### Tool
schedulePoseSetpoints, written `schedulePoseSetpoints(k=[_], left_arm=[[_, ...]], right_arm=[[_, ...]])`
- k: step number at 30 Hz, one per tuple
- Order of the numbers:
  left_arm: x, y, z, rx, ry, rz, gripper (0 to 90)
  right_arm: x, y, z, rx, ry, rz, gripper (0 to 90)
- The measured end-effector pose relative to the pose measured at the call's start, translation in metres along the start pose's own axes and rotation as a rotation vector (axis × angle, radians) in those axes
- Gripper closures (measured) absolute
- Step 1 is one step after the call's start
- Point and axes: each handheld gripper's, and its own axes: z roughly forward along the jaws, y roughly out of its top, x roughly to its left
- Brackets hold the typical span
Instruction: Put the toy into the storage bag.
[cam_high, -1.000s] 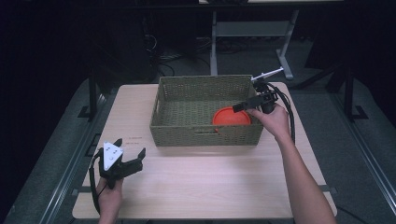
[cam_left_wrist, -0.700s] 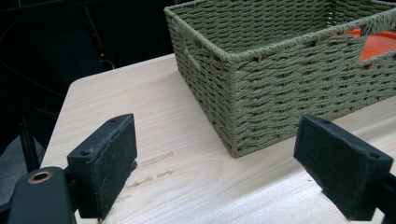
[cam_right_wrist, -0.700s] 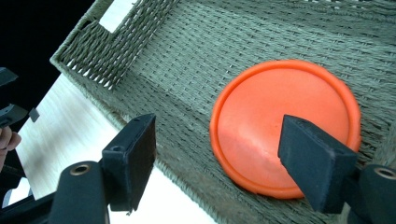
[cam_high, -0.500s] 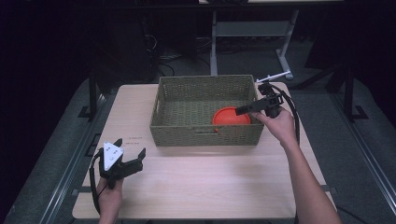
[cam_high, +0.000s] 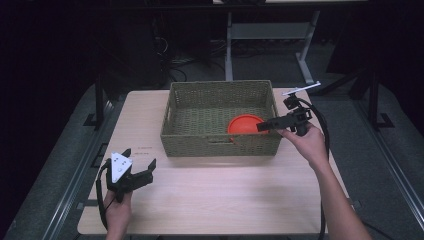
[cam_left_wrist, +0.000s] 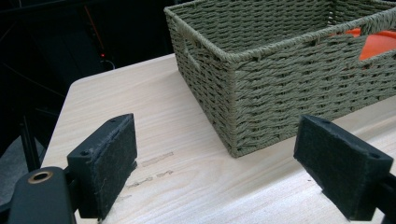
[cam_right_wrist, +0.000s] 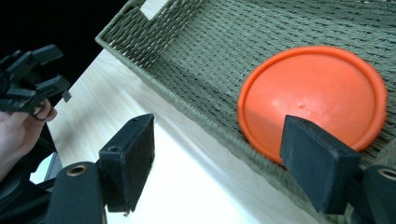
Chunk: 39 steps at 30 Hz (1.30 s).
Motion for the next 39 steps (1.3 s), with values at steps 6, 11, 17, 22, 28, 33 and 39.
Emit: schedulePoseSetpoints(k=[6,11,17,22,28,33,39], left_arm=[[0.0,0.0,0.0,0.002,0.002,0.003,12.8],[0.0,0.0,0.0,0.001,0.002,0.002,12.8],[-0.001,0.0,0.0,0.0,0.0,0.001,12.8],[0.0,0.0,0.0,-0.002,0.002,0.001,12.8],[-0.002,0.0,0.0,-0.003,0.001,-0.001,12.8],[-0.003,0.0,0.0,-0.001,-0.001,0.003,12.8],[-0.003,0.0,0.0,-0.001,-0.001,0.002,12.8]], right_arm=[[0.005,-0.011,-0.008,-0.003,0.02,-0.015,25.4],[0.007,-0.021,-0.011,-0.002,0.026,-0.027,25.1],[0.009,-0.038,-0.016,-0.005,0.036,-0.036,25.0],[0.007,-0.06,-0.017,0.003,0.061,-0.039,24.5],[0.005,-0.086,-0.02,-0.005,0.079,-0.034,24.6],[0.007,-0.105,-0.021,-0.006,0.08,-0.049,24.5],[0.012,-0.134,-0.021,-0.036,0.086,-0.073,24.4]])
